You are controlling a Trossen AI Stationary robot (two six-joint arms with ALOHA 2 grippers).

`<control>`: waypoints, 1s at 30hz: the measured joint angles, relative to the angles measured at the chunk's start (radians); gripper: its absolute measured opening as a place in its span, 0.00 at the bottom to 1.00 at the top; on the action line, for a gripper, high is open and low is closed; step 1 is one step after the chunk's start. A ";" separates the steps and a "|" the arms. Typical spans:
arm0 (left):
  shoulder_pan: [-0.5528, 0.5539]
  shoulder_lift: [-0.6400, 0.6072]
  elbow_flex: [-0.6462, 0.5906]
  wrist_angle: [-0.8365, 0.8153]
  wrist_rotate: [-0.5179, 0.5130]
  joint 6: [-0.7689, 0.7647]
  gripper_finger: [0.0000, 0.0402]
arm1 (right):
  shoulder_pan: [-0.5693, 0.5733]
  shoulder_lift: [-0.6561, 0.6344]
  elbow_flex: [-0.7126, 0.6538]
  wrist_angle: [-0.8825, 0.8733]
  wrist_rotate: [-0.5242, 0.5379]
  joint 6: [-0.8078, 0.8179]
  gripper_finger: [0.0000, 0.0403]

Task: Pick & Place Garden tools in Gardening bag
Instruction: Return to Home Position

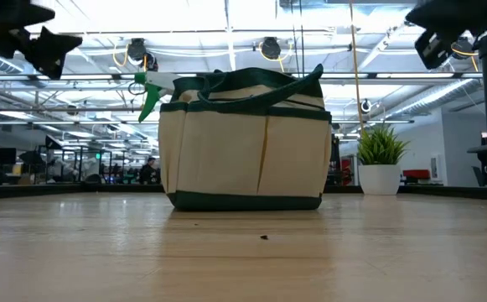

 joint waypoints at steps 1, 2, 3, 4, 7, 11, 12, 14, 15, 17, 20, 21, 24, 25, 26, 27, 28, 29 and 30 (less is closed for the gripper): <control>0.000 -0.001 0.000 -0.018 0.001 -0.016 0.61 | 0.000 -0.015 -0.019 0.002 0.000 0.000 0.00; 0.000 -0.001 -0.001 -0.032 0.002 -0.026 0.61 | 0.000 -0.030 -0.039 0.000 0.000 0.000 0.00; 0.000 -0.001 -0.001 -0.032 0.003 -0.031 0.61 | 0.000 -0.043 -0.059 -0.002 -0.001 0.000 0.00; 0.000 -0.001 -0.001 -0.027 0.003 -0.032 0.61 | 0.000 -0.053 -0.080 0.004 0.000 0.006 0.00; 0.000 -0.001 -0.001 -0.035 0.003 -0.026 0.61 | -0.001 -0.076 -0.142 0.046 0.006 0.038 0.00; 0.000 -0.001 -0.001 -0.039 0.038 0.029 0.61 | -0.001 -0.089 -0.223 0.166 0.031 0.052 0.00; 0.000 -0.001 -0.001 -0.044 0.047 0.036 0.61 | -0.001 -0.092 -0.241 0.201 0.030 0.048 0.00; 0.000 -0.001 -0.001 -0.054 0.053 0.043 0.61 | -0.001 -0.099 -0.266 0.246 0.027 0.041 0.01; 0.000 -0.001 -0.001 -0.056 0.053 0.043 0.61 | -0.001 -0.107 -0.272 0.247 0.027 0.042 0.01; 0.000 -0.001 -0.001 -0.062 0.053 0.045 0.61 | -0.002 -0.127 -0.273 0.246 0.029 0.058 0.01; 0.000 0.000 -0.001 -0.086 0.054 0.048 0.61 | -0.013 -0.183 -0.273 0.244 0.028 0.078 0.01; 0.000 -0.001 -0.001 -0.086 0.054 0.050 0.61 | -0.017 -0.208 -0.273 0.239 0.027 0.079 0.01; 0.000 -0.001 -0.001 -0.095 0.054 0.051 0.61 | -0.031 -0.296 -0.272 0.174 0.027 0.078 0.01; 0.000 -0.001 -0.001 -0.095 0.055 0.052 0.61 | -0.036 -0.327 -0.273 0.140 0.027 0.079 0.01; 0.000 -0.001 -0.001 -0.094 0.055 0.052 0.61 | -0.040 -0.358 -0.272 0.108 0.029 0.088 0.01; 0.000 -0.001 0.000 -0.094 0.055 0.052 0.61 | -0.043 -0.369 -0.272 0.081 0.031 0.103 0.01; 0.000 -0.001 -0.001 -0.094 0.056 0.052 0.61 | -0.048 -0.365 -0.268 0.062 0.035 0.120 0.01; 0.000 0.000 -0.001 -0.096 0.059 0.052 0.61 | -0.050 -0.366 -0.269 0.031 0.031 0.134 0.01; 0.000 -0.001 -0.001 -0.098 0.066 0.055 0.61 | -0.052 -0.366 -0.270 0.011 0.026 0.151 0.01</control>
